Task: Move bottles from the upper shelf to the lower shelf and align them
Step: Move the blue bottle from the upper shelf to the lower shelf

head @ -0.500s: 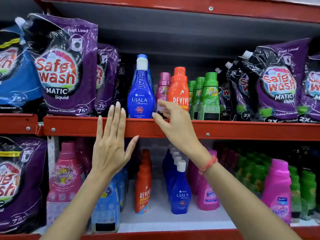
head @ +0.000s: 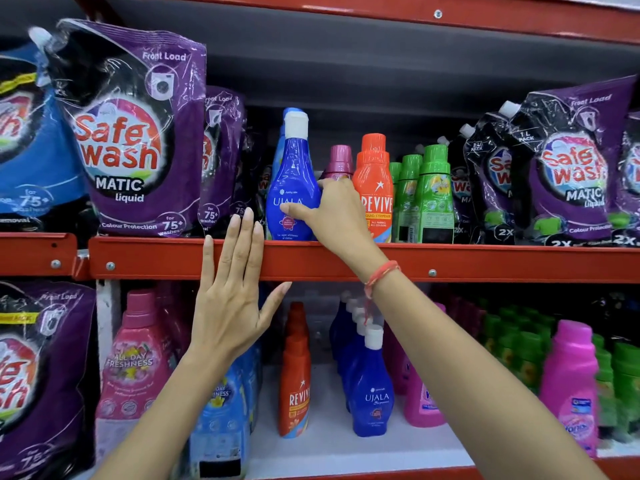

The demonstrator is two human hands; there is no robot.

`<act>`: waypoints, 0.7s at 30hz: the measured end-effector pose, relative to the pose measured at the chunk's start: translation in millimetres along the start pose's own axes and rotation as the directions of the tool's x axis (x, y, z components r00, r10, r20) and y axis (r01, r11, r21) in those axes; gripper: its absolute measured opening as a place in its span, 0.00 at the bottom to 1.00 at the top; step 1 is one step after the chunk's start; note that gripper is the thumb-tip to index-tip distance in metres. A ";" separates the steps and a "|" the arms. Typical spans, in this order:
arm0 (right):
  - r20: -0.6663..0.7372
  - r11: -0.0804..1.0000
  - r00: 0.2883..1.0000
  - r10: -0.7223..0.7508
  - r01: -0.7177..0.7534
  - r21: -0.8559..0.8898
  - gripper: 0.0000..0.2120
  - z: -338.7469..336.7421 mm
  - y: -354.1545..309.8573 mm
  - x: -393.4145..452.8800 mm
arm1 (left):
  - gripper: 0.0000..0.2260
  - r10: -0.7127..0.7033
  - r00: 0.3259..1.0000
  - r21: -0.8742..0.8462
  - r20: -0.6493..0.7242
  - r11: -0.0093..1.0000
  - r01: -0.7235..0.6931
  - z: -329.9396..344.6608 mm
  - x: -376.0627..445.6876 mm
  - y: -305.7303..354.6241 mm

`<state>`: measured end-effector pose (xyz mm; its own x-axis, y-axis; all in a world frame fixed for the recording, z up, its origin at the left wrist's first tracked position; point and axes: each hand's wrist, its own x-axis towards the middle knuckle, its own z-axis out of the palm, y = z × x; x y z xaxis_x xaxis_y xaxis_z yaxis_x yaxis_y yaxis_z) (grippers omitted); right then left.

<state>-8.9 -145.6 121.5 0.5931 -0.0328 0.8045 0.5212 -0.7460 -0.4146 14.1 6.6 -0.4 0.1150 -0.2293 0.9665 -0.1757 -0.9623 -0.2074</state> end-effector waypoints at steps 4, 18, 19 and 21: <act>-0.001 0.988 1.000 0.020 -0.020 0.153 0.28 -3.4 1.3 -0.9 | 0.34 -0.002 1.000 -0.003 0.008 1.000 0.002 -1.3 -0.7 -0.6; -0.008 0.787 0.999 0.036 -0.024 0.617 0.21 -89.5 6.7 -81.7 | 0.33 -0.092 0.995 -0.129 0.029 0.987 0.095 -21.6 -41.1 27.9; 0.037 0.758 0.998 0.050 -0.062 0.650 0.20 -92.2 12.8 -91.7 | 0.33 -0.091 0.995 -0.130 0.037 0.987 0.095 -22.8 -48.5 32.4; 0.124 0.704 0.989 0.085 -0.147 0.695 0.19 -94.6 26.7 -111.6 | 0.33 -0.094 0.993 -0.140 0.064 0.985 0.102 -24.3 -64.8 41.9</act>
<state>-119.2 -224.8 60.9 0.7064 -0.0134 0.7077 0.7060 -0.0579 -0.7058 -24.5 -15.3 -68.1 0.1938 -0.1469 0.9700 -0.2983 -0.9507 -0.0844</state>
